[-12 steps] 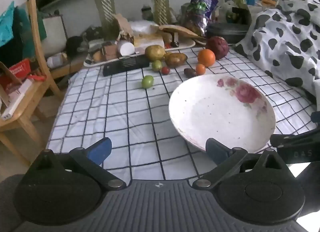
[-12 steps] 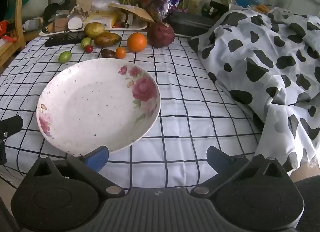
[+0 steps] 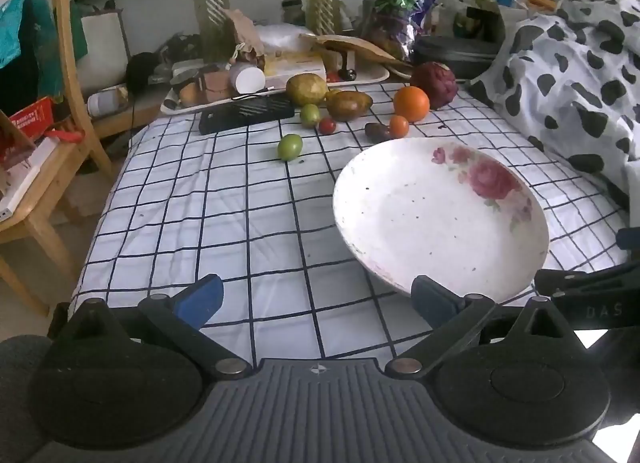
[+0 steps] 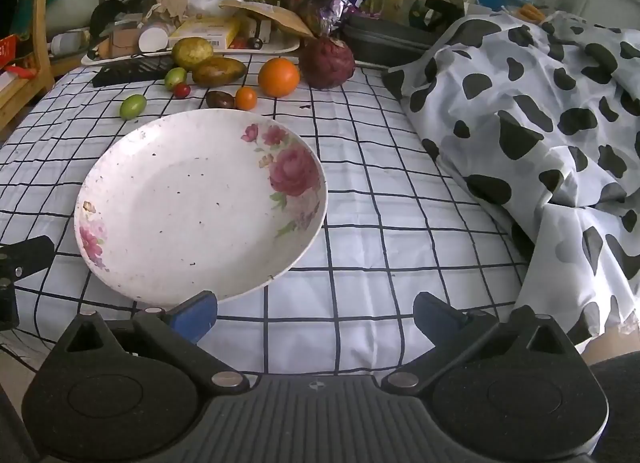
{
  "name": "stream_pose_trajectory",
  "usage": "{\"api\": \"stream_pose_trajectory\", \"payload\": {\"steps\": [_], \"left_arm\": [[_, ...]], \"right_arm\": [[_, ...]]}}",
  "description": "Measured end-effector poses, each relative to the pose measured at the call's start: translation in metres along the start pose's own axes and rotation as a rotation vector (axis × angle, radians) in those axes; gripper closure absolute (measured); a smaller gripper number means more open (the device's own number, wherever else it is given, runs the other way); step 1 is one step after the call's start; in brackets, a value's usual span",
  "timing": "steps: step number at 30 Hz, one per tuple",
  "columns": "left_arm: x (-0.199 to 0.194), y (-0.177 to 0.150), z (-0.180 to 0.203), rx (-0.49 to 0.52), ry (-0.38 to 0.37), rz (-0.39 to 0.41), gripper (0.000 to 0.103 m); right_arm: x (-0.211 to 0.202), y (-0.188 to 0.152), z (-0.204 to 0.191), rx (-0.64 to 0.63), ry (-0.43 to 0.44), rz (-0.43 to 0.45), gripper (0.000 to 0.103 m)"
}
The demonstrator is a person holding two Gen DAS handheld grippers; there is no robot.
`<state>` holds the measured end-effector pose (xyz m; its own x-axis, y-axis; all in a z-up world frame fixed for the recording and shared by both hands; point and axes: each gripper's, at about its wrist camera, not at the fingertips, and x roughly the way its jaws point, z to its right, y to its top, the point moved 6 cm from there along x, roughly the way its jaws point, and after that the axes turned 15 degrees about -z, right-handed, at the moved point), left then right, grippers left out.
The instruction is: Organize fruits
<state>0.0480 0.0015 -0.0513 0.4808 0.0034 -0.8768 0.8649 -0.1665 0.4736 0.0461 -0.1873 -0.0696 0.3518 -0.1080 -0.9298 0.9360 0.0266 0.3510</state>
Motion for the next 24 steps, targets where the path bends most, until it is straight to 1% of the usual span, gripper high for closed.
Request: {"api": "stream_pose_trajectory", "payload": {"steps": [9,15,24], "left_arm": [[-0.0001,0.0007,0.0046,0.021,-0.005,0.0,0.001],[0.0005,0.0005,0.0025,0.015,0.0,0.001,0.001],[-0.0014,-0.0002,0.0033,0.025,-0.013,0.01,0.001]], "right_arm": [[-0.0022,-0.0006,0.001,0.0,0.002,-0.004,0.0],[-0.0002,-0.0007,0.0018,0.007,0.0,-0.005,0.0],[0.0001,-0.001,0.0038,0.017,-0.002,-0.007,0.0]]}}
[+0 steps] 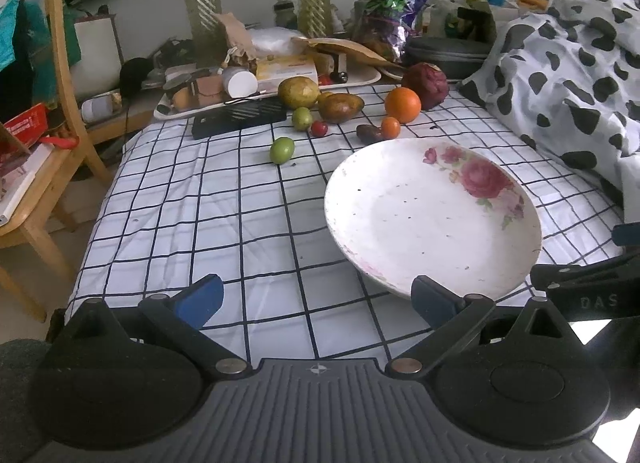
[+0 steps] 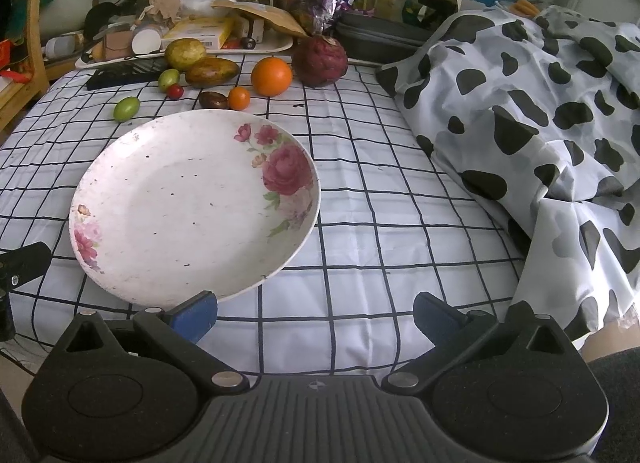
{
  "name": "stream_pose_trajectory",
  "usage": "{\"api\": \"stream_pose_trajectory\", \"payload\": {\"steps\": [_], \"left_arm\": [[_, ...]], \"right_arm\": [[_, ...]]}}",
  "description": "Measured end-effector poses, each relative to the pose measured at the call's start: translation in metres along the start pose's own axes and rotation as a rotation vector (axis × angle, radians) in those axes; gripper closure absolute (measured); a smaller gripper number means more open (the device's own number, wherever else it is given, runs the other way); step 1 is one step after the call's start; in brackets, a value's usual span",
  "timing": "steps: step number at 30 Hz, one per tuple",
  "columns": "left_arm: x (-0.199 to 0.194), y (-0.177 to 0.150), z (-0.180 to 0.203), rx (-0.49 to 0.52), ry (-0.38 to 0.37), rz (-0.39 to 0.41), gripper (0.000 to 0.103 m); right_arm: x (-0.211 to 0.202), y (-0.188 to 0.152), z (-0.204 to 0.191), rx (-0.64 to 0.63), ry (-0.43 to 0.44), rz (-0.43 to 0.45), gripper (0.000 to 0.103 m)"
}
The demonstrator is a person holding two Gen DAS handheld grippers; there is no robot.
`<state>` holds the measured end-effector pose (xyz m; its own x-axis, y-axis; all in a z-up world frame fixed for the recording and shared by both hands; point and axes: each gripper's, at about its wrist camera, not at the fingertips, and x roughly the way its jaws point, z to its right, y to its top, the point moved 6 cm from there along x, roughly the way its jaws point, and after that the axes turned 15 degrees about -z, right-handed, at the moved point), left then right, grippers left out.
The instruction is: Organize fruits
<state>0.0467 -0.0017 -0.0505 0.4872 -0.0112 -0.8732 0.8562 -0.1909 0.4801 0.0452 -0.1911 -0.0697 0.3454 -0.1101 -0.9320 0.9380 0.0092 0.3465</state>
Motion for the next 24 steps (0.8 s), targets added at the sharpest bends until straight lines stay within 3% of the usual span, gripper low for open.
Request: {"api": "stream_pose_trajectory", "payload": {"steps": [24], "left_arm": [[0.0044,-0.0018,-0.0004,-0.013,-0.004,-0.018,0.001]], "right_arm": [[-0.0005,0.0009,0.0022,0.006,-0.006,-0.001,0.0]]}}
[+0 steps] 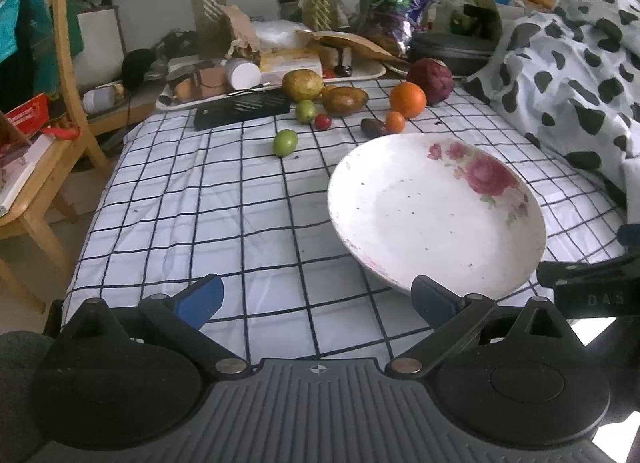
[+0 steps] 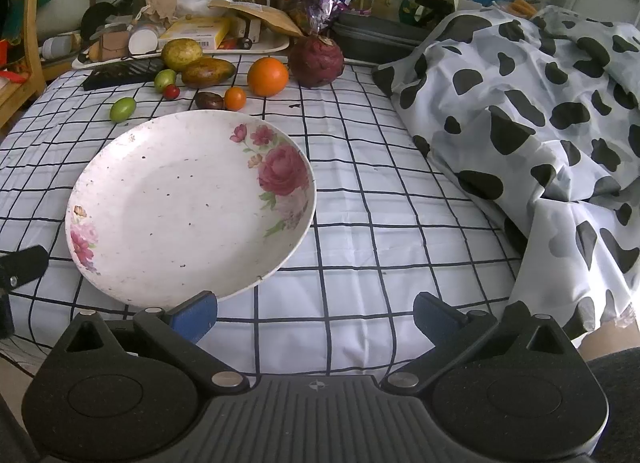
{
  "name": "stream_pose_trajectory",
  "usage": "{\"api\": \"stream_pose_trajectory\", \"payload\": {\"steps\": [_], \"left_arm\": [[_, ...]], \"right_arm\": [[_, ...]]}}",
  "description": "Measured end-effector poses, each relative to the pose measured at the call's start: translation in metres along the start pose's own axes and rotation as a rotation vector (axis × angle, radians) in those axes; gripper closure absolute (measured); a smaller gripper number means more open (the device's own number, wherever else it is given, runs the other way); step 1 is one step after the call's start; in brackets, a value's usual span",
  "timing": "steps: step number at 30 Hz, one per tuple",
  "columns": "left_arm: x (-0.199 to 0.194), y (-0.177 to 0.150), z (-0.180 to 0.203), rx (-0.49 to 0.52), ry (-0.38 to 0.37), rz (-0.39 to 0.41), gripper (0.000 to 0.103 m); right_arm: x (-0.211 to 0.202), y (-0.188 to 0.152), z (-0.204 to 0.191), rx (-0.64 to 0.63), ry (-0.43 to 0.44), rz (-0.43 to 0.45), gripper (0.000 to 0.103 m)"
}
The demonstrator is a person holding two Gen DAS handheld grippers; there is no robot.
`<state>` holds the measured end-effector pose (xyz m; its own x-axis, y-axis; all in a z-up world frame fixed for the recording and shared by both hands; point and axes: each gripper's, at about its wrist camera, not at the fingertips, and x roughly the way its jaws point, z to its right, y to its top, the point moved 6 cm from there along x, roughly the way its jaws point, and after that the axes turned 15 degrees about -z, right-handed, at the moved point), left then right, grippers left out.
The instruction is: Organize fruits
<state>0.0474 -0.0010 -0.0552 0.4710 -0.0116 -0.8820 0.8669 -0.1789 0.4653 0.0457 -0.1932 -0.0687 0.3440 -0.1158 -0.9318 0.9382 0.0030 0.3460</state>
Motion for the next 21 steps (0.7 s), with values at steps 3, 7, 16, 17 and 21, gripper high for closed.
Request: {"api": "stream_pose_trajectory", "payload": {"steps": [3,7,16,17,21], "left_arm": [[-0.001,0.0,0.003,0.006,-0.023,0.008,0.001],[-0.002,-0.001,0.005,0.007,-0.049,0.011,0.001],[0.0,0.005,0.003,-0.005,-0.108,-0.011,0.001],[0.001,0.006,0.002,-0.012,-0.119,-0.013,0.001],[0.002,0.015,-0.003,-0.016,-0.149,-0.003,0.001]], "right_arm": [[-0.001,0.0,0.0,-0.005,-0.005,0.006,0.0],[-0.005,0.001,-0.001,-0.018,-0.023,0.037,0.0],[-0.007,0.009,0.004,-0.009,-0.008,0.076,0.0],[-0.007,0.01,0.004,-0.01,0.002,0.085,0.0],[-0.007,0.018,0.005,-0.007,0.06,0.104,0.0]]}}
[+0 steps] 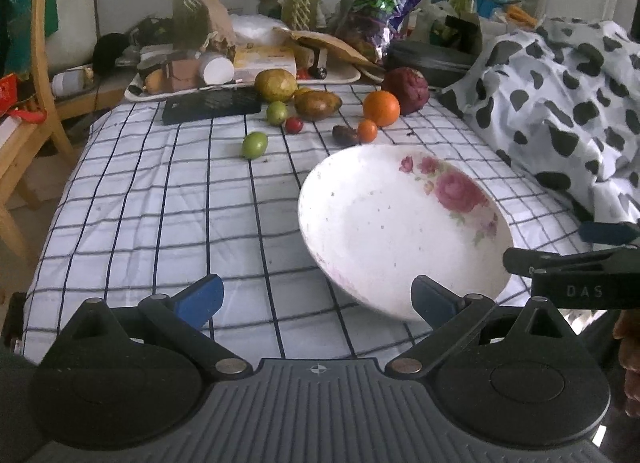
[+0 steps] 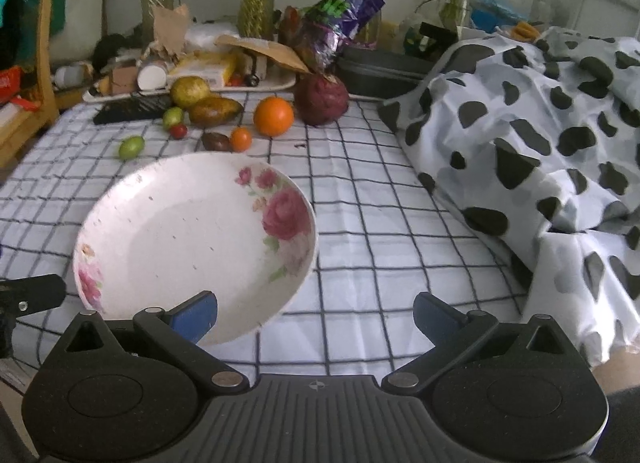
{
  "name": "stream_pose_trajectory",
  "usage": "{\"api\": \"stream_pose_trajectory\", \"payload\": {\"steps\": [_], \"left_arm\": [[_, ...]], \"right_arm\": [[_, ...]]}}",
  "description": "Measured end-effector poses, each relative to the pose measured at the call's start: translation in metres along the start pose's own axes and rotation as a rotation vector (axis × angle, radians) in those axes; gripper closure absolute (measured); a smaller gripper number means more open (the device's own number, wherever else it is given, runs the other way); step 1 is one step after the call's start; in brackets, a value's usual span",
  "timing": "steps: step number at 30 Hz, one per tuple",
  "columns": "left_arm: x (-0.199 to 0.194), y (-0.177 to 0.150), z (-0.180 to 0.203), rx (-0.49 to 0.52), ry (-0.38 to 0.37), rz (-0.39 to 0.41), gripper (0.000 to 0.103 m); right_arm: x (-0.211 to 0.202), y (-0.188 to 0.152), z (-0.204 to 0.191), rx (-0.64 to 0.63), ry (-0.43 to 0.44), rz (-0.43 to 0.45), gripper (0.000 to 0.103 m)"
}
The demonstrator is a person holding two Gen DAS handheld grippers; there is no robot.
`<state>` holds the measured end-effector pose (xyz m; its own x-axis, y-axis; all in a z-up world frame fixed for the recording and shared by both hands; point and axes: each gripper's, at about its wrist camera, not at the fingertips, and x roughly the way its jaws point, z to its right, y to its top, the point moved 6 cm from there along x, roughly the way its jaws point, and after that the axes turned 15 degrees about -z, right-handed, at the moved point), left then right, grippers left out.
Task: Organize fruits
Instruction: 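Reach the left tool to the green lime and close on it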
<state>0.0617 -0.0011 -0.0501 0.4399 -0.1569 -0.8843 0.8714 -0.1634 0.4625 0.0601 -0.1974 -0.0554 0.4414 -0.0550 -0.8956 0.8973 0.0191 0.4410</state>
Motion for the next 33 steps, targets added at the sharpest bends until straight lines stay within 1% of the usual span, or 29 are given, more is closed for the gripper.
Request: {"api": "stream_pose_trajectory", "payload": {"steps": [3,7,10,15,17,20,22,28,29,31,33], "left_arm": [[0.001,0.009,-0.003,0.02,-0.009,0.02,0.001],[0.009,0.02,-0.008,0.03,-0.019,0.018,0.001],[0.014,0.027,-0.014,0.022,-0.043,0.02,0.001],[0.022,0.041,-0.023,0.027,-0.042,0.039,0.001],[0.026,0.047,-0.028,0.022,-0.047,0.044,0.001],[0.033,0.055,-0.036,0.006,-0.063,0.049,0.002],[0.039,0.063,-0.04,0.007,-0.058,0.057,0.002],[0.049,0.085,-0.045,0.036,-0.037,0.088,0.002],[0.052,0.088,-0.045,0.042,-0.034,0.092,0.003],[0.058,0.096,-0.047,0.057,-0.03,0.097,0.02],[0.065,0.103,-0.048,0.067,-0.028,0.087,0.02]], "right_arm": [[0.003,0.006,-0.004,-0.023,0.039,0.004,0.0],[0.009,0.017,-0.011,-0.069,0.112,-0.02,0.0],[0.014,0.028,-0.008,-0.048,0.158,-0.031,0.0],[0.021,0.047,0.004,0.02,0.23,-0.041,0.0],[0.026,0.054,0.008,0.04,0.242,-0.047,0.0],[0.03,0.064,0.012,0.04,0.238,-0.032,0.0],[0.032,0.07,0.014,0.034,0.232,-0.022,0.0],[0.04,0.088,0.02,0.04,0.256,-0.002,0.0],[0.042,0.09,0.02,0.037,0.258,0.001,0.0],[0.045,0.096,0.019,0.027,0.257,0.006,0.0],[0.05,0.101,0.018,0.012,0.243,0.006,0.0]]}}
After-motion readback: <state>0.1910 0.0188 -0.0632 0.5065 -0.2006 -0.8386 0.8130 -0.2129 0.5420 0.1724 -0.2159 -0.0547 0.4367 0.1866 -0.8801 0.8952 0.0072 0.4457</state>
